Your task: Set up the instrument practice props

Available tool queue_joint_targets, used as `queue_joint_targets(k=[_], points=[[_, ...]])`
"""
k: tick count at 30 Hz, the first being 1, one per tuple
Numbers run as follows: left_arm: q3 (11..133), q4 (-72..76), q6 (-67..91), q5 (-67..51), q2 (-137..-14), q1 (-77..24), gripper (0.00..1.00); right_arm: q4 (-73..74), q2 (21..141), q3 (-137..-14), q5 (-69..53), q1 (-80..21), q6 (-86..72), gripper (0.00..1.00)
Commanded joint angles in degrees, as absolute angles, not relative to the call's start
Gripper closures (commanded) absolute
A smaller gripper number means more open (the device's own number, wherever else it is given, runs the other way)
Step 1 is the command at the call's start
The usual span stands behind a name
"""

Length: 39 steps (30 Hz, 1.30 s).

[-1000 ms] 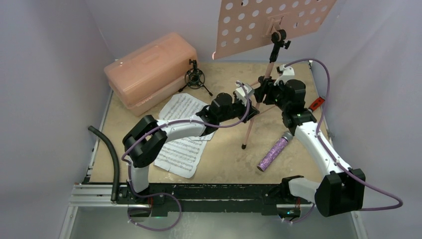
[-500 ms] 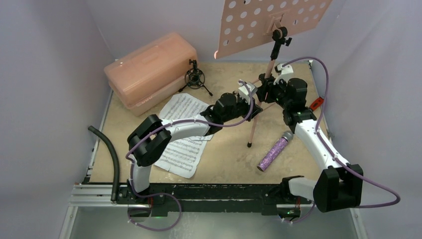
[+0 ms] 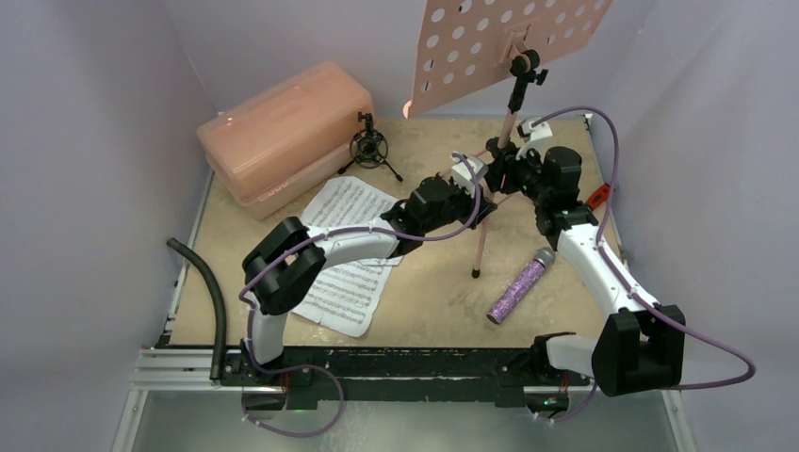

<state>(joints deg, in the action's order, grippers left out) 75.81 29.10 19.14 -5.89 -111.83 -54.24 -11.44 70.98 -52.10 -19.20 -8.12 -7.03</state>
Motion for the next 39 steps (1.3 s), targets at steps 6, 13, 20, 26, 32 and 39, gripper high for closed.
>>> queue_joint_targets(k=[6,13,20,26,32,39], points=[[75.65,31.58,18.02,-11.03,-109.51,-57.9,1.0,-16.35,69.36,-52.39,-32.12,-9.93,-5.05,1.0],[73.8,32.21,17.31,-11.47,-107.73,-57.84,0.8,-13.18,67.87,-51.23,-31.9,-9.98,-3.1,1.0],[70.91,30.86,14.98,-9.13,-104.05,-57.75,0.53,-11.93,66.65,-50.56,-30.34,-9.95,-2.08,1.0],[67.16,27.98,12.63,-6.71,-99.32,-56.68,0.45,-11.41,66.62,-50.56,-29.46,-9.93,-1.59,1.0],[62.28,27.54,10.42,-11.16,-94.51,-50.92,0.44,-11.08,66.4,-50.45,-29.4,-9.93,-1.25,1.0],[61.88,29.49,3.53,-21.36,-94.63,-41.99,0.45,-10.59,65.64,-49.82,-29.86,-9.95,-1.47,1.0]])
